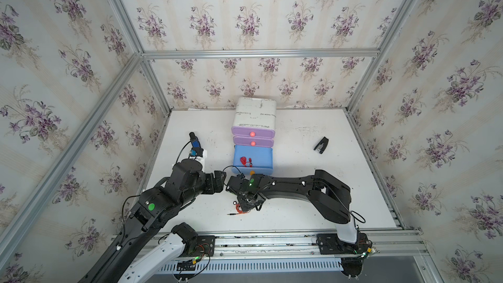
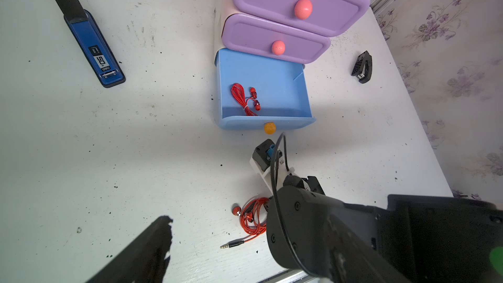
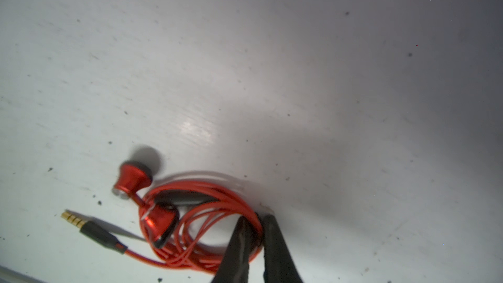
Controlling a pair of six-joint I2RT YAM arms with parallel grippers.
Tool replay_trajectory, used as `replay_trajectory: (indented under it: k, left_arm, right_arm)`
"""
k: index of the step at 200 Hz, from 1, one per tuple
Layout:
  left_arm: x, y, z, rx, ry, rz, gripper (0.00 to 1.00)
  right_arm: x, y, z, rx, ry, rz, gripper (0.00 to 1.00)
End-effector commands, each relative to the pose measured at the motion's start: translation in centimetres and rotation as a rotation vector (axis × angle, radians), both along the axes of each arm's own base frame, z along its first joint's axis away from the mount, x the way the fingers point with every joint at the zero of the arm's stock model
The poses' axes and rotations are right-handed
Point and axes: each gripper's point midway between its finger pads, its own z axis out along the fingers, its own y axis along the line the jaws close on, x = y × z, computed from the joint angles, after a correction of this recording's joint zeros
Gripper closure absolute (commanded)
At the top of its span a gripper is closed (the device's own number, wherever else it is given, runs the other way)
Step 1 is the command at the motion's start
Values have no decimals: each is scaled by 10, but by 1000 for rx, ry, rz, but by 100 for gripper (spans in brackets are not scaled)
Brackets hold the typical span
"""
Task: Place the wired earphones into the drawer by color
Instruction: Pick up the wired earphones from the center of the board.
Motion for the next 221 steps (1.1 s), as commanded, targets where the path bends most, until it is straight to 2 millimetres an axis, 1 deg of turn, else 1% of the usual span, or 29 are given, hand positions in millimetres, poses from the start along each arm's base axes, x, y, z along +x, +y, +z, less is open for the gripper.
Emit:
replay_trajectory:
  k: [1, 15, 29, 47, 67, 87, 122, 147, 186, 204, 221]
  left_arm:
    - [3, 1, 3, 4, -24, 0, 10]
    - [3, 2, 4, 1, -29, 5, 10]
    - [2, 3, 5, 1, -33, 9, 10]
    - [2, 4, 5, 4, -34, 13, 10]
    - [1, 5, 3, 7, -29, 15, 10]
    - [1, 5, -3, 8, -12, 22, 9]
    - [1, 1, -22, 9, 45, 22, 8]
    - [1, -1, -34, 1, 67, 26, 8]
    - [0, -3, -52, 4, 101, 25, 8]
    - [-1, -6, -63, 5, 126, 18, 8]
    - [-3, -9, -71, -1, 153, 7, 8]
  right_arm:
    - [-9, -2, -12, -10, 46, 7, 91]
    - [-11, -2, -10, 3, 51, 5, 94]
    - [-11, -5, -8, 13, 47, 2, 100]
    - [-10, -8, -1, 21, 31, -3, 100]
    - [-8, -7, 12, 66, 24, -8, 100]
    - [-3, -10, 32, 104, 8, -24, 100]
    - [12, -16, 73, 207, -10, -63, 100]
    - [32, -27, 100, 282, -28, -108, 100]
    - [78, -44, 136, 402, -70, -181, 100]
    - [106, -55, 147, 439, -94, -224, 100]
    - [127, -60, 151, 463, -96, -249, 100]
